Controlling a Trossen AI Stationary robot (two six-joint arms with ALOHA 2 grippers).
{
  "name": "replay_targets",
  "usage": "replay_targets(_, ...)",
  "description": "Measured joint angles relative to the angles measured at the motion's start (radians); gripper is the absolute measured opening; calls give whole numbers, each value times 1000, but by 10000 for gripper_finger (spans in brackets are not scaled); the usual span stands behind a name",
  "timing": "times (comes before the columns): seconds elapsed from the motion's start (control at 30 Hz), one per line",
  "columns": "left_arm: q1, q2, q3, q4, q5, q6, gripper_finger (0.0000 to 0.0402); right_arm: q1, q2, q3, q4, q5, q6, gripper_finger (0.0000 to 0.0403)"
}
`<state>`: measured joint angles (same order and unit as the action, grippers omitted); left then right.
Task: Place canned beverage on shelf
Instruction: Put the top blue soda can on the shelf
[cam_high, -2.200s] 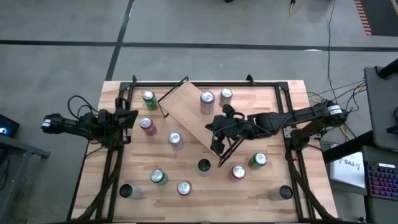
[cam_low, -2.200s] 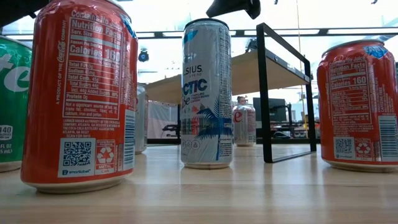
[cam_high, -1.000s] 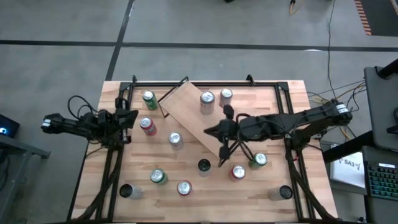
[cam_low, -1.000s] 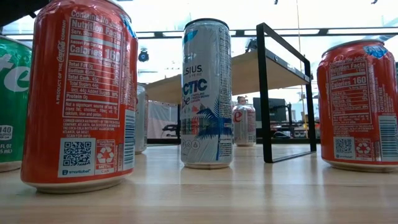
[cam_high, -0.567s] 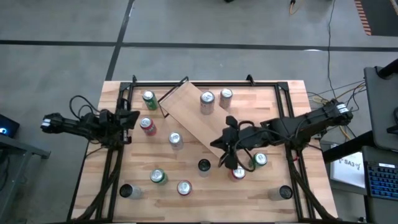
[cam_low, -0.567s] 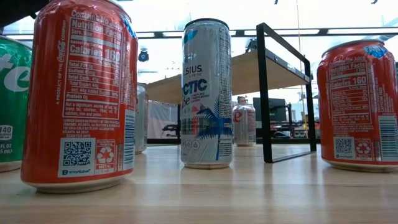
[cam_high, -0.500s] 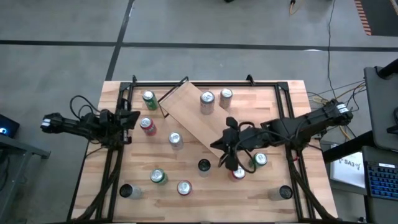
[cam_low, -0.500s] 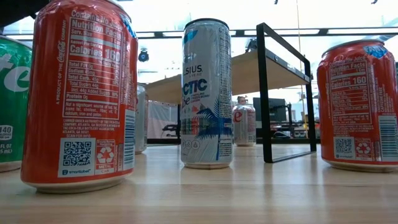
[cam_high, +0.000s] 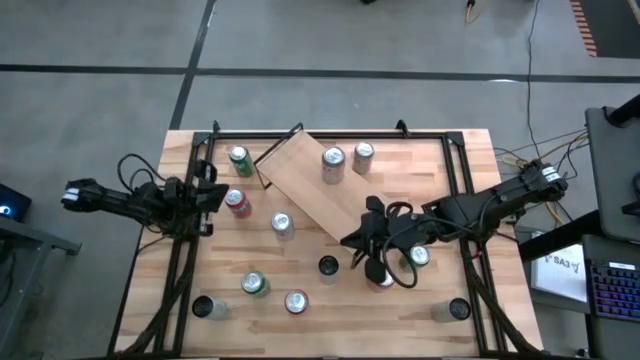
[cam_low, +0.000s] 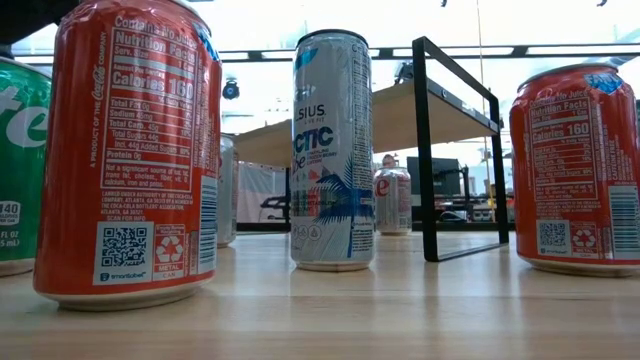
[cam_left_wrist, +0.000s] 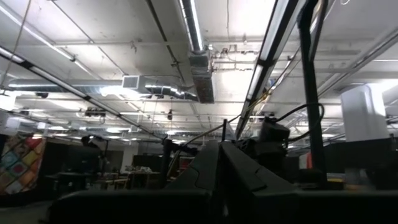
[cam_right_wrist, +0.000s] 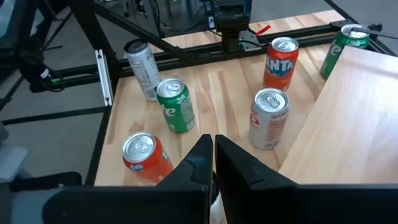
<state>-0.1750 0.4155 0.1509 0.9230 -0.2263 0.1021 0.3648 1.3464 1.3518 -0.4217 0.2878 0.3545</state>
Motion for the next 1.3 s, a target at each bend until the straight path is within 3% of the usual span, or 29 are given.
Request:
replay_targets(0.97, 0, 81, 0, 34, 0, 14, 0, 4, 0, -1, -45, 2, 47, 9)
replay_targets(1.3, 0, 86, 0, 35, -2, 16, 0, 4, 2, -66, -46, 27, 81, 9)
